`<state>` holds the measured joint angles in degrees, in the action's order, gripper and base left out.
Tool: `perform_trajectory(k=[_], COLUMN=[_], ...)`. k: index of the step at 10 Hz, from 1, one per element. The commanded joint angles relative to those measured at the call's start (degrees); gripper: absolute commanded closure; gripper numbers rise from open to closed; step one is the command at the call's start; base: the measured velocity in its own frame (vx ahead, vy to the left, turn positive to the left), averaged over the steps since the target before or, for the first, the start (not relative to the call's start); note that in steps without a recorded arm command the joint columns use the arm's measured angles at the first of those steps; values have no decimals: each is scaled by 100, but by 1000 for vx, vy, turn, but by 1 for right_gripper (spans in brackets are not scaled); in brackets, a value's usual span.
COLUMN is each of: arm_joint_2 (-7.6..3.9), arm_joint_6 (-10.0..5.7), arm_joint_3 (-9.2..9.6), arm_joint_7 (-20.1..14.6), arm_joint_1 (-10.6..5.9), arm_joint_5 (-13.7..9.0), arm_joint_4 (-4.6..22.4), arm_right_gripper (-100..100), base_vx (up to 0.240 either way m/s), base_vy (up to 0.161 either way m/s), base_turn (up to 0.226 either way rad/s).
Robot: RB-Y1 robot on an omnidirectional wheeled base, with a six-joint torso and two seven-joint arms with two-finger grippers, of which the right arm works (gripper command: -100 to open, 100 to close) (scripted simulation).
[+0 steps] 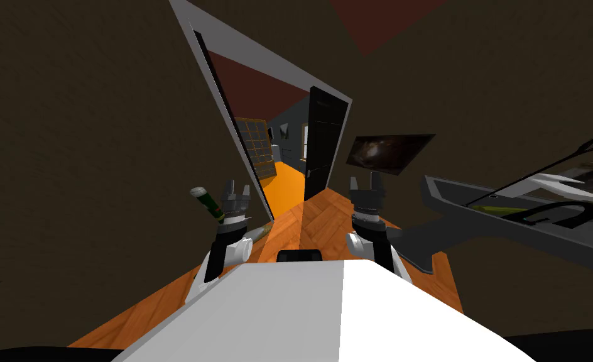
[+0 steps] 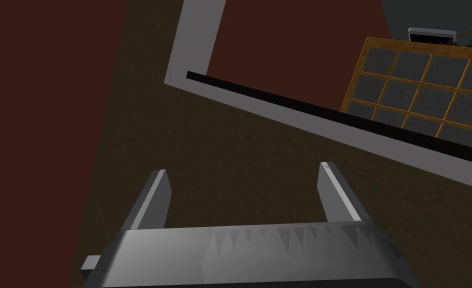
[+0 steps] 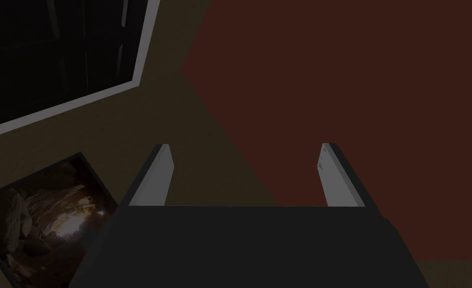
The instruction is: Push the door open
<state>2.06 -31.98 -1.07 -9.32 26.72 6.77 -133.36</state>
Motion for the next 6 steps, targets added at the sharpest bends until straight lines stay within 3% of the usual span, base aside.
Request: perform_trajectory(k=[1,5,6], arm_joint_2=[-67,-238,-238], arm_joint_6=[-29,-125,-125], arm_joint_3=[7,28,28], arm_joint_7=[-8,-36,-36], arm_joint_1=[-68,-292,-292], arm_joint_5=[16,70,70], arm_joint_4=[176,762,762], arm_right_gripper=[-100,-100,-100], base_vx=[46,124,99], base_vy=[-22,-50,-55], base_turn=[28,42,18])
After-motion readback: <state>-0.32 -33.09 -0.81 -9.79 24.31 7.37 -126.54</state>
